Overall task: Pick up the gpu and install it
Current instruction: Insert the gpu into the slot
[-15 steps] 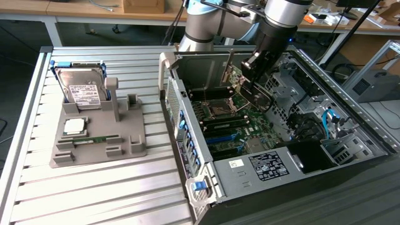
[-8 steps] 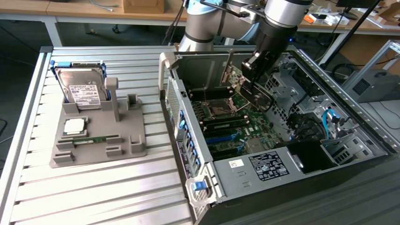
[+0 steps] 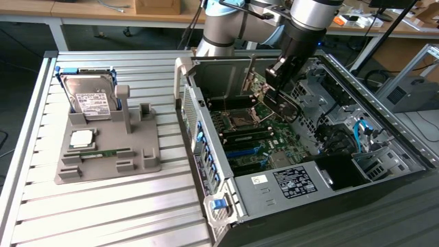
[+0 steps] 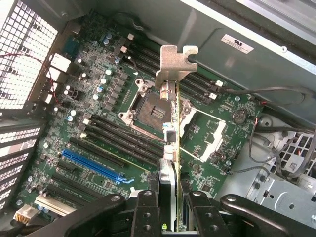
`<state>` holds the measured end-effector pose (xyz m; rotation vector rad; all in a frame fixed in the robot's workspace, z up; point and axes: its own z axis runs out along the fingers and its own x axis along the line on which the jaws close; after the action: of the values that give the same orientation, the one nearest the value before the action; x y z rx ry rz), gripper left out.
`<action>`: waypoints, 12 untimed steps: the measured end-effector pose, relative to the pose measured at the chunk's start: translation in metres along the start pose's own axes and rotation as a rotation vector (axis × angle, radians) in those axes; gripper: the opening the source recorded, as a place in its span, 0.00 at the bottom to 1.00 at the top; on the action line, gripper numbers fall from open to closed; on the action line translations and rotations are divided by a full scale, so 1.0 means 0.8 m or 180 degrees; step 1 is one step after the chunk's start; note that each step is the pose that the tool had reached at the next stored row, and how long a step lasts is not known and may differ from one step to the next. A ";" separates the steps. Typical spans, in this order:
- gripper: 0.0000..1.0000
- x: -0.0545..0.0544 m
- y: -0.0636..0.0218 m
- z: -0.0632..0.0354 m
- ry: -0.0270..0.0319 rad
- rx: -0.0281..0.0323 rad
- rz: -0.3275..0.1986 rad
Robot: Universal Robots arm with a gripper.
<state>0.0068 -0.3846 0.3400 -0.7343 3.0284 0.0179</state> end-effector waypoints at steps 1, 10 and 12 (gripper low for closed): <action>0.27 0.000 0.000 0.000 0.0000 0.0000 -0.0010; 0.27 0.000 0.000 0.000 0.0000 -0.0003 -0.0095; 0.27 0.000 0.000 0.000 0.0000 -0.0003 -0.0125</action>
<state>0.0068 -0.3846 0.3400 -0.7938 3.0135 0.0186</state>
